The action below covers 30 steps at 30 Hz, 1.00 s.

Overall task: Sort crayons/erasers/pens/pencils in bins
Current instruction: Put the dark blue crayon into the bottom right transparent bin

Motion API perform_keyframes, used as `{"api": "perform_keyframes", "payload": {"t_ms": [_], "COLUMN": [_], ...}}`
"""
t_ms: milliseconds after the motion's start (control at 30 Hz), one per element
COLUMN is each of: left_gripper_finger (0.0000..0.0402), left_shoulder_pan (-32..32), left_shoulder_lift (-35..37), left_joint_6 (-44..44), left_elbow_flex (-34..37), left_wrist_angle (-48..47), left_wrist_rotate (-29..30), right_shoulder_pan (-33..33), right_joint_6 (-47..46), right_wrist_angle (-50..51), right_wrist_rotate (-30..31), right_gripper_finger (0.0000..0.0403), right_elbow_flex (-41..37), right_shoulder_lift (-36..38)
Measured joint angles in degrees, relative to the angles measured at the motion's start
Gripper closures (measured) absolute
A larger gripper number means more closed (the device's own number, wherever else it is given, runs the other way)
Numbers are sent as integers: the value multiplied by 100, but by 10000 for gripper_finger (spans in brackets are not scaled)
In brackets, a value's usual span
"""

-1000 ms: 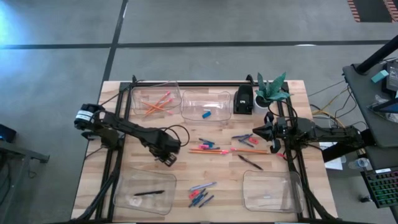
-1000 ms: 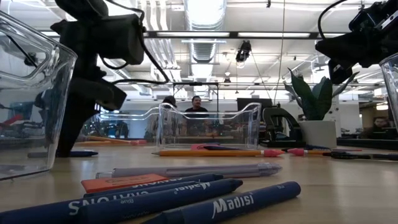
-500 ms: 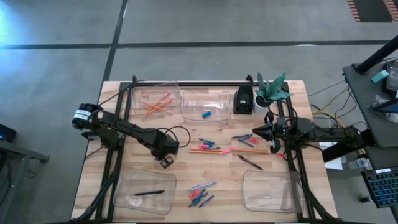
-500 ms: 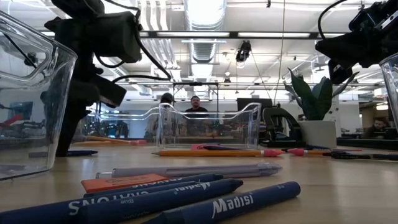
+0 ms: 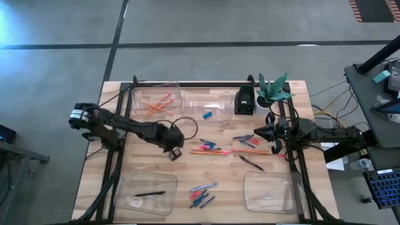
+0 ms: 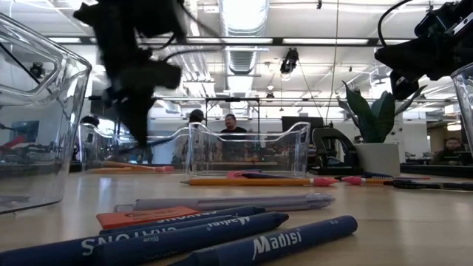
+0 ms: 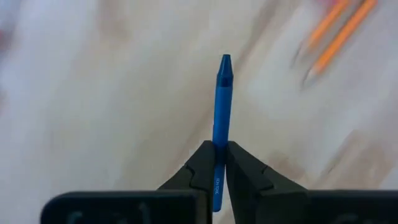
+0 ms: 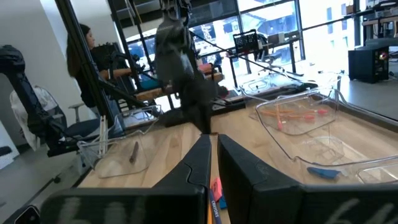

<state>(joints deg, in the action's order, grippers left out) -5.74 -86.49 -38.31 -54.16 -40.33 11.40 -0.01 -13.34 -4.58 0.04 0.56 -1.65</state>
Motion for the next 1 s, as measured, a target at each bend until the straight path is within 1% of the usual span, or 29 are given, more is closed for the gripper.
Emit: {"api": "perform_keyframes", "payload": {"t_ms": [133,267,367,500,667,833,1000], "left_gripper_finger": [391,391,391,391,391,391,391], "left_shoulder_pan": [107,119,119,119,119,119,114], "left_shoulder_lift": [178,293,302,289,281,273,246], "left_joint_6": [751,1491,1908,2333,2667,2734,2730], "left_elbow_flex": [-147,-127,-71,-55,-51,-44,-5], "left_wrist_angle": [966,2420,3401,4394,5004,5253,5473], "left_wrist_rotate": [69,-43,-124,-143,-151,-167,-171], "right_shoulder_pan": [0,-2,-2,0,0,0,-1], "right_joint_6": [0,2,2,0,0,0,-204], "right_wrist_angle": [-2,-66,-52,82,153,170,90], "right_wrist_rotate": [1,0,-1,0,-1,-1,1], "right_gripper_finger": [380,380,380,380,380,380,380], "right_elbow_flex": [2,0,0,2,2,2,2], "right_shoulder_lift": [0,0,8,7,0,0,1]}}
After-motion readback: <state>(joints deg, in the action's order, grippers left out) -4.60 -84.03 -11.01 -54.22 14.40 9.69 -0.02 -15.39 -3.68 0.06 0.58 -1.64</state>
